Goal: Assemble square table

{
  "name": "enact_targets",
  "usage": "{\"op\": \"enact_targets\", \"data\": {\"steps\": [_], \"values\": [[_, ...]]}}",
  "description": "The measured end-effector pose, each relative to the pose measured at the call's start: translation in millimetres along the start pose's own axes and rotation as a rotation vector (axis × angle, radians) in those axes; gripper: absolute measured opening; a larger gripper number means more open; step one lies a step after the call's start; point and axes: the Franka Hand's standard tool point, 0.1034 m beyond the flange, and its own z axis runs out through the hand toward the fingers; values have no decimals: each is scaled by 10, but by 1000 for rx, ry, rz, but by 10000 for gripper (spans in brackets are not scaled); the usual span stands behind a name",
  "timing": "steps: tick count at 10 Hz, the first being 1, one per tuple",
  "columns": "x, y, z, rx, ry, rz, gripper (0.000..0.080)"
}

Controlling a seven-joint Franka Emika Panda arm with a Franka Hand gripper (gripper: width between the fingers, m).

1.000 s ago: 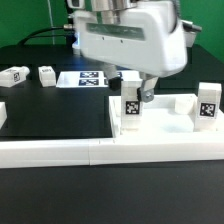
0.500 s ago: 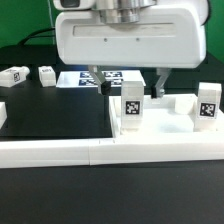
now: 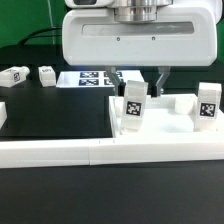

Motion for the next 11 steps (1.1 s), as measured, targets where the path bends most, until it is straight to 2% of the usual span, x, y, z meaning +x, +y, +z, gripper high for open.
{"op": "enact_targets", "data": {"steps": [1,3,6,9,10,11], "values": [[7,27,4,-3,0,90,298],[5,31,8,-3,0,194,297],[20,87,34,21,-12,578,293],[-28,-3,48,62,-68,1118,293],[-22,-47,51,86,-75,1276,293],[-5,-38,52,124,-71,1442,293]]}}
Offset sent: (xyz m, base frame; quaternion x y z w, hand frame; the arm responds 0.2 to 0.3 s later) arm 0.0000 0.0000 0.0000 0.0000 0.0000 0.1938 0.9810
